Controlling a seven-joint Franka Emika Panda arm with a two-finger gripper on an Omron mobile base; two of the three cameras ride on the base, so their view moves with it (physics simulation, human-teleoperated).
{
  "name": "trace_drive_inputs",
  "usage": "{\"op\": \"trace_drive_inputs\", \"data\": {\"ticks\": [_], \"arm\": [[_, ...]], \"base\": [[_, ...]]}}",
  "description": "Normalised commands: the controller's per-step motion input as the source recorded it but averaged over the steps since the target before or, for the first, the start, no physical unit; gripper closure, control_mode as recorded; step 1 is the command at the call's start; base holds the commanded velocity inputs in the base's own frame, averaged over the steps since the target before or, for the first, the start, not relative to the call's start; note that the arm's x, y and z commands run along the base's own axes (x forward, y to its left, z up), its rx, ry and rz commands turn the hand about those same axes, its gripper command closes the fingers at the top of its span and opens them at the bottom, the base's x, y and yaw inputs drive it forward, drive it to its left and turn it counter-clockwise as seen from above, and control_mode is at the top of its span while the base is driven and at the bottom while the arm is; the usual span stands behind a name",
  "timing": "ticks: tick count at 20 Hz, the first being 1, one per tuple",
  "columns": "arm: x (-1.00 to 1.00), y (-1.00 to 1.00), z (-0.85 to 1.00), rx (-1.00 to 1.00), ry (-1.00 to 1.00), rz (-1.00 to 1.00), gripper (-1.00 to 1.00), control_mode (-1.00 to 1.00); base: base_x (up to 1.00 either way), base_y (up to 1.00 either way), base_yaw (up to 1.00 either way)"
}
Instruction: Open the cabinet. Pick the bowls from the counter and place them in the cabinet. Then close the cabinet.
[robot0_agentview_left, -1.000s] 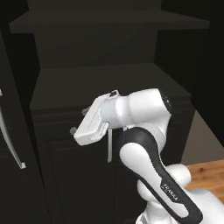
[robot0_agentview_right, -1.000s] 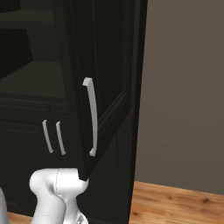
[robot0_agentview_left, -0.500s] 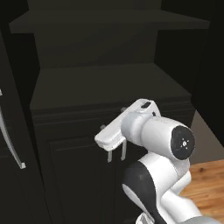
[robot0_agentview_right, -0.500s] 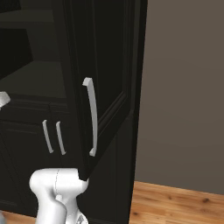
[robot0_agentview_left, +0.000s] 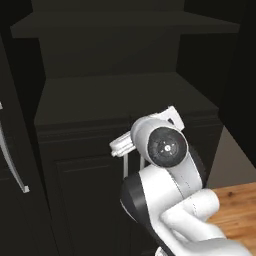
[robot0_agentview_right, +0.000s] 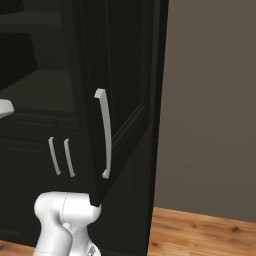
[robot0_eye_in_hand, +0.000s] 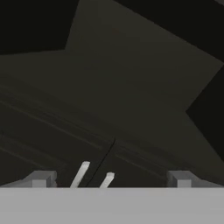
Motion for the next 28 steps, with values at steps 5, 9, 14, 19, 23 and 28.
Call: {"op": "trace_drive_inputs", "data": {"ticks": [5,9,14,19,23,28], "arm": [[0.04,-0.73,0.39,0.23,0.12,0.0,-1.0,-1.0],[-0.02,-0.11,0.02,0.04,-0.03,0.0,-1.0,-1.0],[-0.02,0.0,0.0,0.0,0.0,0.0,-1.0,-1.0],[-0.47,0.0,-0.08,0.0,0.0,0.0,-1.0,1.0],[0.0,0.0,0.0,0.0,0.0,0.0,-1.0,1.0],[0.0,0.0,0.0,0.0,0.0,0.0,-1.0,1.0]], "base": [[0.0,0.0,0.0],[0.0,0.0,0.0],[0.0,0.0,0.0],[-0.2,-0.01,0.0],[-1.0,-0.15,0.08],[-1.0,-0.3,0.12]]}}
